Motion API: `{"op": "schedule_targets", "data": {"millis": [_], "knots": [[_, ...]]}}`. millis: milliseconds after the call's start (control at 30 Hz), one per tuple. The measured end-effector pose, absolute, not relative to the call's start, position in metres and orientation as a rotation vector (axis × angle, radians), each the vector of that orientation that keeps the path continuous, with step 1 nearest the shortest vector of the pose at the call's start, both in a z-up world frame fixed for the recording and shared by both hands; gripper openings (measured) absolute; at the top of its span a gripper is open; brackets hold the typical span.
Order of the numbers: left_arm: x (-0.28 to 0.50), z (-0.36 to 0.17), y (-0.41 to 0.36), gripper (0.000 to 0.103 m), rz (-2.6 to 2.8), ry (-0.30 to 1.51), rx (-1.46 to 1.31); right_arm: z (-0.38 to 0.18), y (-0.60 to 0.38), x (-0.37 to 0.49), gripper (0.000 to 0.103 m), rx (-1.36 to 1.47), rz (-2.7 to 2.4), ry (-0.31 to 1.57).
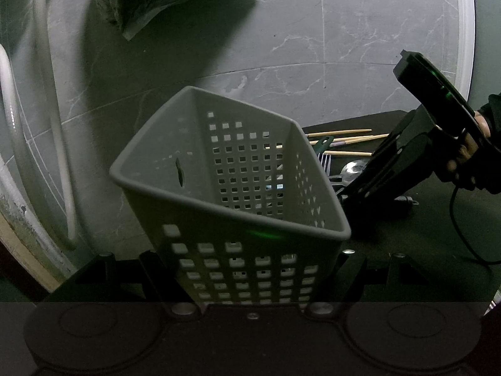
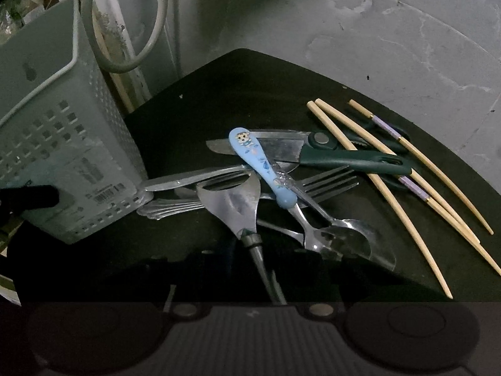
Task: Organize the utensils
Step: 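Reach the right gripper into the utensil pile and grasp the metal peeler, then lift the peeler with the right gripper and drop it into the held holder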
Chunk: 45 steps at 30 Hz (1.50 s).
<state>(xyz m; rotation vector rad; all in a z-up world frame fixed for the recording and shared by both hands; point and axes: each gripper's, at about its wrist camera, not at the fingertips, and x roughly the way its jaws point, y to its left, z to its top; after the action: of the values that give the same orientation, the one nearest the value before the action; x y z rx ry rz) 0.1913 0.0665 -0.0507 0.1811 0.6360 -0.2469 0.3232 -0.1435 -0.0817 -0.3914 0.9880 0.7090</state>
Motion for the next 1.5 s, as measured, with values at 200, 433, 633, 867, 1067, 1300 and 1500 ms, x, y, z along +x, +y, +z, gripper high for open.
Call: {"op": "schedule_targets", "data": {"millis": [200, 433, 633, 867, 1067, 1300, 1500], "knots": [[0.192, -0.051, 0.067, 0.077, -0.248, 0.636, 0.182, -0.082, -0.145, 0.318, 0.020, -0.400, 0.711, 0.984], [0.192, -0.051, 0.066, 0.077, -0.247, 0.636, 0.182, -0.080, -0.148, 0.313, 0.020, -0.382, 0.720, 0.991], [0.192, -0.051, 0.066, 0.077, -0.251, 0.636, 0.183, -0.079, -0.154, 0.304, 0.020, -0.331, 0.735, 0.981], [0.194, -0.052, 0.066, 0.077, -0.255, 0.635, 0.185, -0.078, -0.160, 0.300, 0.020, -0.262, 0.746, 1.017], [0.194, -0.052, 0.066, 0.077, -0.254, 0.636, 0.185, -0.078, -0.177, 0.303, 0.020, -0.157, 0.696, 1.060], [0.194, -0.052, 0.066, 0.077, -0.254, 0.635, 0.184, -0.077, -0.198, 0.293, 0.020, -0.036, 0.660, 1.085], [0.197, -0.052, 0.064, 0.077, -0.260, 0.637, 0.187, -0.072, -0.210, 0.280, 0.020, 0.006, 0.674, 1.106]]}}
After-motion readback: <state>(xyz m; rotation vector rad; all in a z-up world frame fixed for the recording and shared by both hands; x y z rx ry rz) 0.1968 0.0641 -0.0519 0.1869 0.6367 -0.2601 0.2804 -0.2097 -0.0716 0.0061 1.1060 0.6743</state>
